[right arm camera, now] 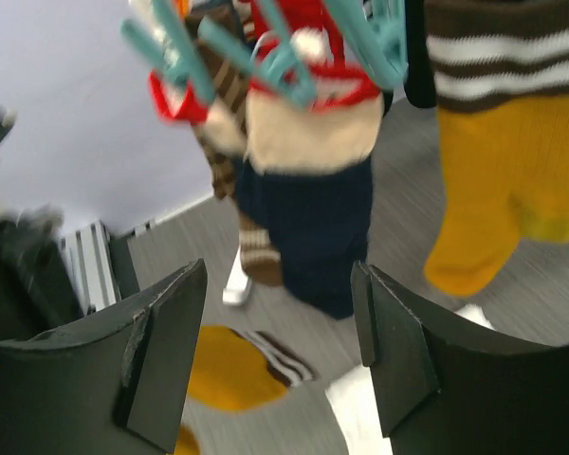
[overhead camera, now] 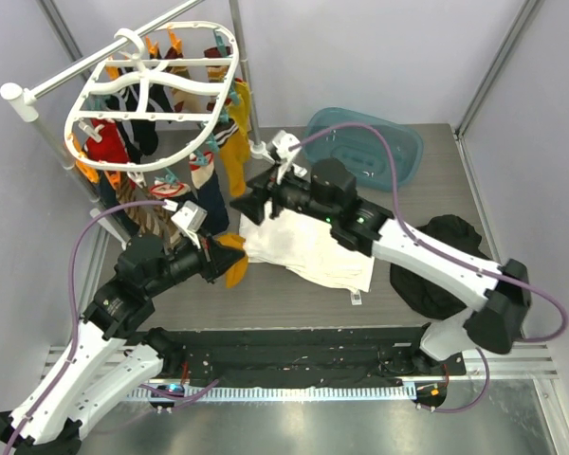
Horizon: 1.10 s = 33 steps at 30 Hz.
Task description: Remove the socks clipped to the hanger
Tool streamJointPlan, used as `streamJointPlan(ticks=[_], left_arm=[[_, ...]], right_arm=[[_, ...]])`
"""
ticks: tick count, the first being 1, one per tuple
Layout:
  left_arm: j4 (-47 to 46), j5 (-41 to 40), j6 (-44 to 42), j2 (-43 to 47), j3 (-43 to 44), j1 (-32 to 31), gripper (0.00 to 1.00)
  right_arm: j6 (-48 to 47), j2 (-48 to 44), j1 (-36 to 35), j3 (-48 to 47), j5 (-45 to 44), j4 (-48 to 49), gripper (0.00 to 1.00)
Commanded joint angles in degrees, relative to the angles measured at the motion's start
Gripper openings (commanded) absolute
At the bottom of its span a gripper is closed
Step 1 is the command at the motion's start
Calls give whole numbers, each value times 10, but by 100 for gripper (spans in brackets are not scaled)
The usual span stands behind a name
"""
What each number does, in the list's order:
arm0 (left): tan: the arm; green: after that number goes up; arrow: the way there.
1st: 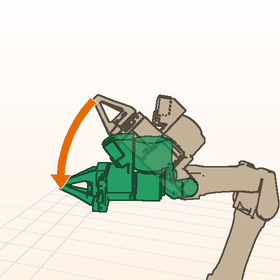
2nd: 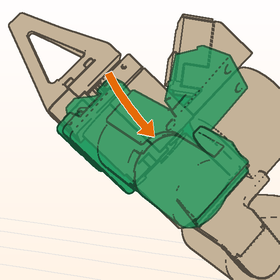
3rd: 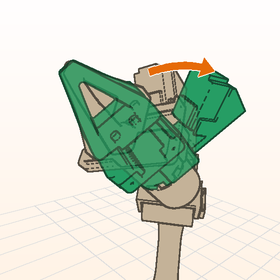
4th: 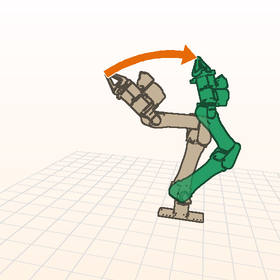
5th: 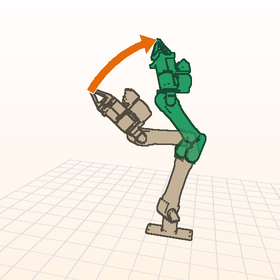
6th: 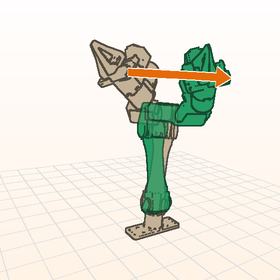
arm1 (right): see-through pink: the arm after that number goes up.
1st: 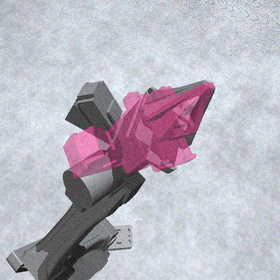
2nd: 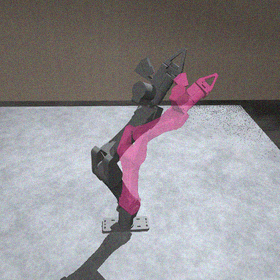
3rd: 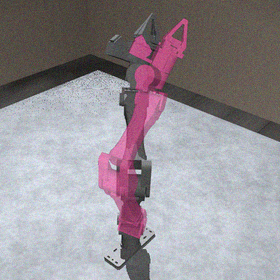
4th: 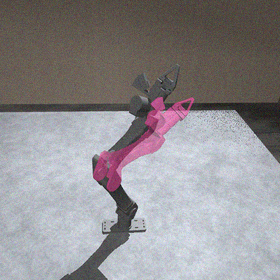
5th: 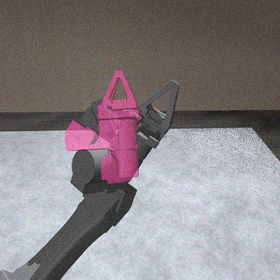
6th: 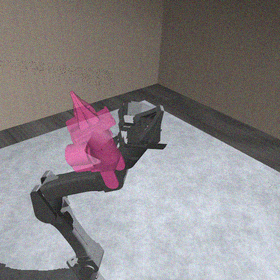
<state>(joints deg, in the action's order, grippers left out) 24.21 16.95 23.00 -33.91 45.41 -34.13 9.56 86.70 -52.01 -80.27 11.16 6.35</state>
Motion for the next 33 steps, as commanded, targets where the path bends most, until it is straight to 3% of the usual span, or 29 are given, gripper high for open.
streamJointPlan(ticks=[1,8,18,28,31,33], left_arm=[[-23,25,-11,16,-6,-2,0],[-52,78,-7,35,-13,-2,0],[-97,157,5,43,-25,-1,0],[-109,169,12,39,-25,-1,0],[-111,167,12,39,-23,-1,0],[-108,159,13,34,-22,-1,2]], right_arm=[[-72,-102,-2,92,73,25,71],[-91,-172,-2,217,224,82,79],[-113,-165,-6,274,254,125,80],[-126,-131,-12,307,280,234,83],[-122,-117,-13,291,283,234,79],[-110,-116,-13,289,285,245,52]])
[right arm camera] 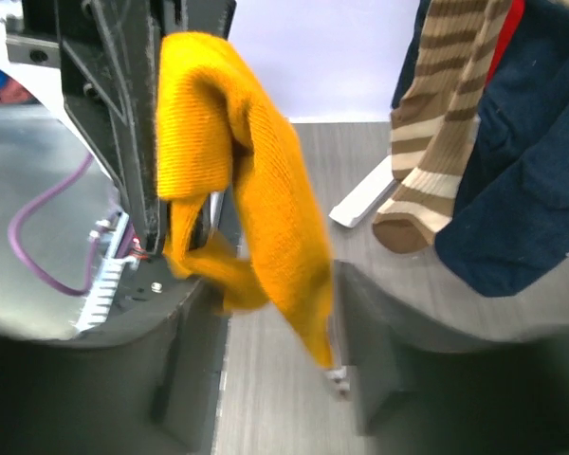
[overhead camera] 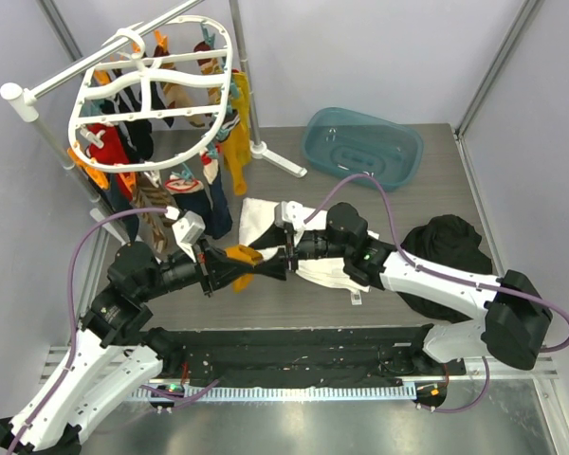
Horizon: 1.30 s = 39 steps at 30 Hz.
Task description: Remove the socks clipped to the hanger
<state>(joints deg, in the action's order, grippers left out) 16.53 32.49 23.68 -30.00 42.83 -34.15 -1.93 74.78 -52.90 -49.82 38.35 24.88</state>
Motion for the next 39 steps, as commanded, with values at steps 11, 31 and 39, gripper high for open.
streamJointPlan(ticks=[11,31,39], left_arm=[[1,-123,-4,12,12,-2,79],[89,-308,-29,16,20,-1,100],[84,-302,-29,29,16,-1,100]], right_arm=[[31,-21,14,-50,-223,-3,1],[117,98,321,-194,-513,-40,1],[206,269,410,-283,-555,-51,1]])
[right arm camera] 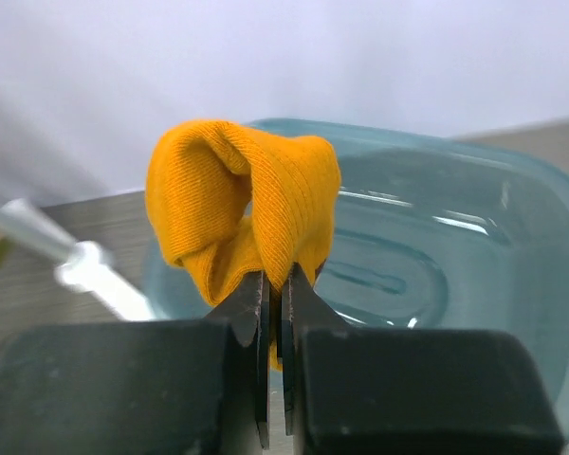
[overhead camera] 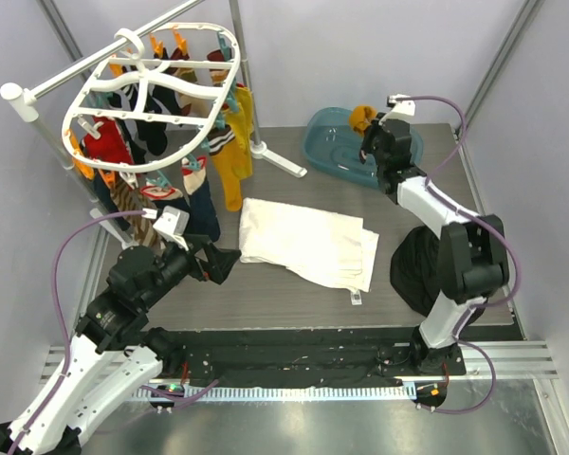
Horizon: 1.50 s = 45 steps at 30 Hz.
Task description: Remove the socks clipped to the hanger
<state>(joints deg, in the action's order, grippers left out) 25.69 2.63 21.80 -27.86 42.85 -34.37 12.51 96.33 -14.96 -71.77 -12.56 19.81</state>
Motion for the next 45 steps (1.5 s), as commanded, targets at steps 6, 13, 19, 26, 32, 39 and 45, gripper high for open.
streamJointPlan(ticks=[6,13,19,26,32,39,45], left_arm=[[-10,7,-12,7,14,1,100],[-6,1,-13,12,15,1,100],[-9,-7,-14,15,14,1,100],[-7,-14,-18,17,14,1,100],[-9,-22,-18,18,13,1,100],[-8,-22,-16,16,15,1,100],[-9,-41,-16,25,13,1,100]], right_arm=[[83,162,48,-182,-67,-134,1],[87,206,54,-224,-86,-212,33],[78,166,53,-207,-35,-236,53],[84,62,40,-103,186,-118,56],[60,-32,-39,23,316,100,57],[66,-41,-120,40,439,239,58],[47,0,-160,-18,482,273,59]])
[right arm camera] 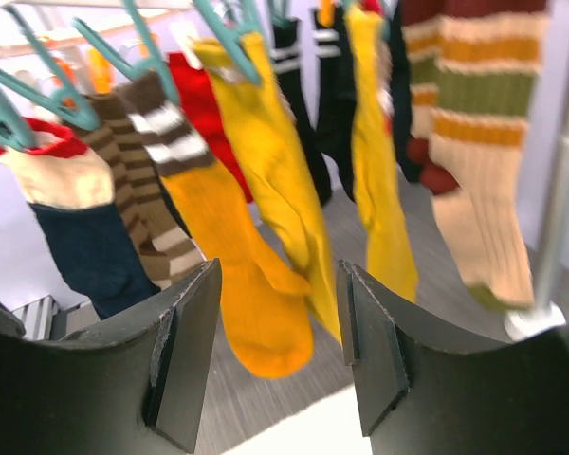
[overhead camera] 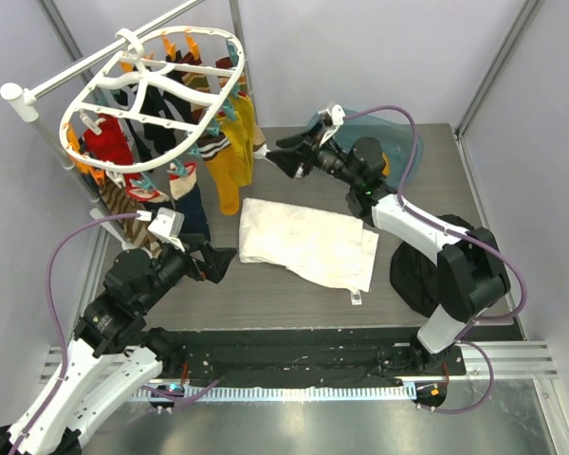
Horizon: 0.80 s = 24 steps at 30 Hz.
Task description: Remove the socks clipped to the hanger
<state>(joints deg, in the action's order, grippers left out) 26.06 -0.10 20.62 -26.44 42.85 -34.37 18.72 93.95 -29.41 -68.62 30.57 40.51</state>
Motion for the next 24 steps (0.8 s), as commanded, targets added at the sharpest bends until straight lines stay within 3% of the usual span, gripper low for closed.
streamJointPlan(ticks=[1,13,24], left_arm=[[-13,-14,-5,10,13,1,100],[-11,-8,-6,9,13,1,100],[-14,-3,-4,10,12,1,100]], right_arm=[[-20,32,-19,-57,54,60,59],[-85,98,-64,-142,88,58,60],[-150,149,-77,-205,84,-14,62]])
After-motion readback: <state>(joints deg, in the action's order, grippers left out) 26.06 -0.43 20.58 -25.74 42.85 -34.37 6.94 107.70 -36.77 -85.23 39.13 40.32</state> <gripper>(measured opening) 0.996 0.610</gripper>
